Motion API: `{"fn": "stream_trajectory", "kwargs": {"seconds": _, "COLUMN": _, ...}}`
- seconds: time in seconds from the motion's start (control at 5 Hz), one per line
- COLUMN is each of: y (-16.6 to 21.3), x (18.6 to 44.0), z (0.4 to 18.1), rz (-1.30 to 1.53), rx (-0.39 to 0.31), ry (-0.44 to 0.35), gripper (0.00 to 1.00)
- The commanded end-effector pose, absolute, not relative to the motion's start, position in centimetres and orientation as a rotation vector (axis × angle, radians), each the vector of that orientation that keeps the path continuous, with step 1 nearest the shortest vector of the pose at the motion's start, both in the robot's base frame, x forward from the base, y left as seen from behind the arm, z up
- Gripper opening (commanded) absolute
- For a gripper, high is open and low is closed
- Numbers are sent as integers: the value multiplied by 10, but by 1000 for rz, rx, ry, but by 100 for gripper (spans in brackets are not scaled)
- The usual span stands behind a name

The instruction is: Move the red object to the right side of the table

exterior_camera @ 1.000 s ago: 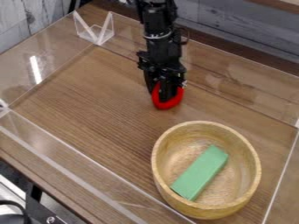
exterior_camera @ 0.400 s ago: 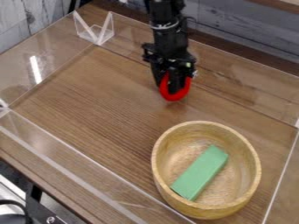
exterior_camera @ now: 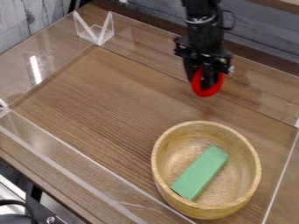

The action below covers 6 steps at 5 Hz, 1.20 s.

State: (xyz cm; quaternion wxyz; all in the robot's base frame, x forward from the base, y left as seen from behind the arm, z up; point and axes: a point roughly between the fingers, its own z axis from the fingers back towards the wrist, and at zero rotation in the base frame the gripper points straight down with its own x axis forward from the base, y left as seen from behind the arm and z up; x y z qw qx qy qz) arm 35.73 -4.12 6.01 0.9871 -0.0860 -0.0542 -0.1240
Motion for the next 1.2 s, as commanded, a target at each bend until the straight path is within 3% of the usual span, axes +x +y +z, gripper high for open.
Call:
{"fn": "stream_trajectory", "kwargs": {"seconds": 0.0, "y": -59, "x": 374, "z": 67, "rz": -284, "rx": -173, "ry": -157, "gripper": 0}}
{"fn": "stream_trajectory", "kwargs": {"seconds": 1.0, "y": -76, "x": 370, "z": 24, "rz": -302, "rx": -185, "ry": -101, "gripper": 0}}
